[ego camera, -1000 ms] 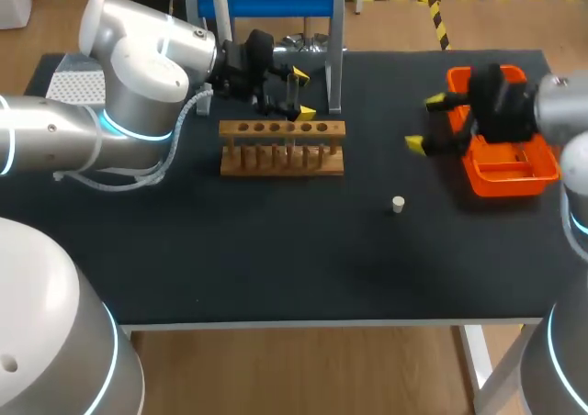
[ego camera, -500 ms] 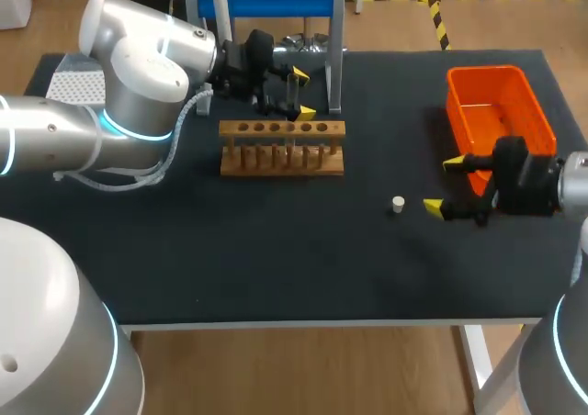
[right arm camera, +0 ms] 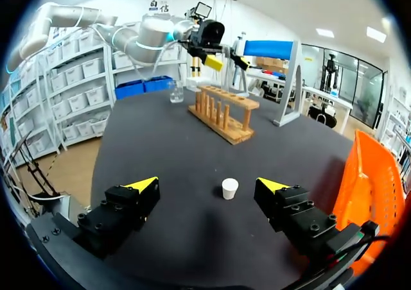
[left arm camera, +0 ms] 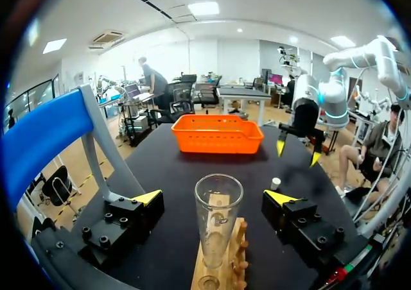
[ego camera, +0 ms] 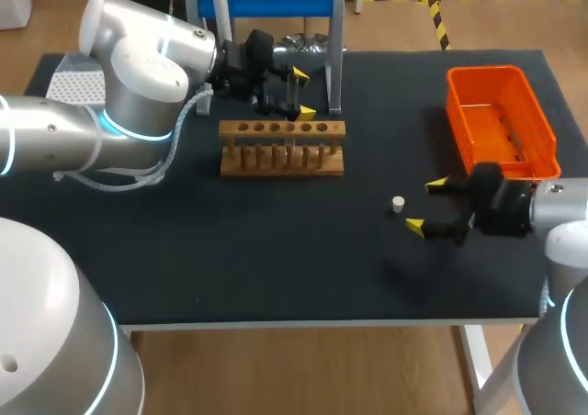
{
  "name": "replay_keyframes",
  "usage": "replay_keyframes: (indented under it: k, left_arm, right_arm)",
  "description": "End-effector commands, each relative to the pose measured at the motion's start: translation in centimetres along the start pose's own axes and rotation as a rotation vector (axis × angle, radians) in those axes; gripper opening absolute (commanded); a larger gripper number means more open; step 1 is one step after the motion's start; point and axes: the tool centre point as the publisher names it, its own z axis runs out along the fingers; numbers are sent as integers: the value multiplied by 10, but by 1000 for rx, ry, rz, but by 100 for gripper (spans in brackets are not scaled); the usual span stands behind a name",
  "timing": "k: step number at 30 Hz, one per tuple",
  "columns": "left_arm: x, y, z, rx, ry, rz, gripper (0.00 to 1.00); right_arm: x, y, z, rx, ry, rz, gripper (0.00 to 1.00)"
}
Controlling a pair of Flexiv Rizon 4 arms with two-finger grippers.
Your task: Invert the test tube, pick up the pipette, mount the tip to pipette, aspirate from beaker and dispense into the tube, eject the tip, return the pipette, and cap with the stopper.
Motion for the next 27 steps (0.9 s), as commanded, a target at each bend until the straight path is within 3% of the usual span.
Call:
replay_keyframes:
  k: [1,12,27]
  left_arm:
    - [-1,-1,-1,-4,4,-1,100]
    - [-1,-1,-1,-4,4,-1,100]
    - [-1,-1,-1,-4,4,-1,100]
  right_arm:
    - [-4,-8,26,14,-9,3,100]
    - [-9,-12,46,32,-33,-3,99]
    - [-17,-14,53,36,-56,14,78]
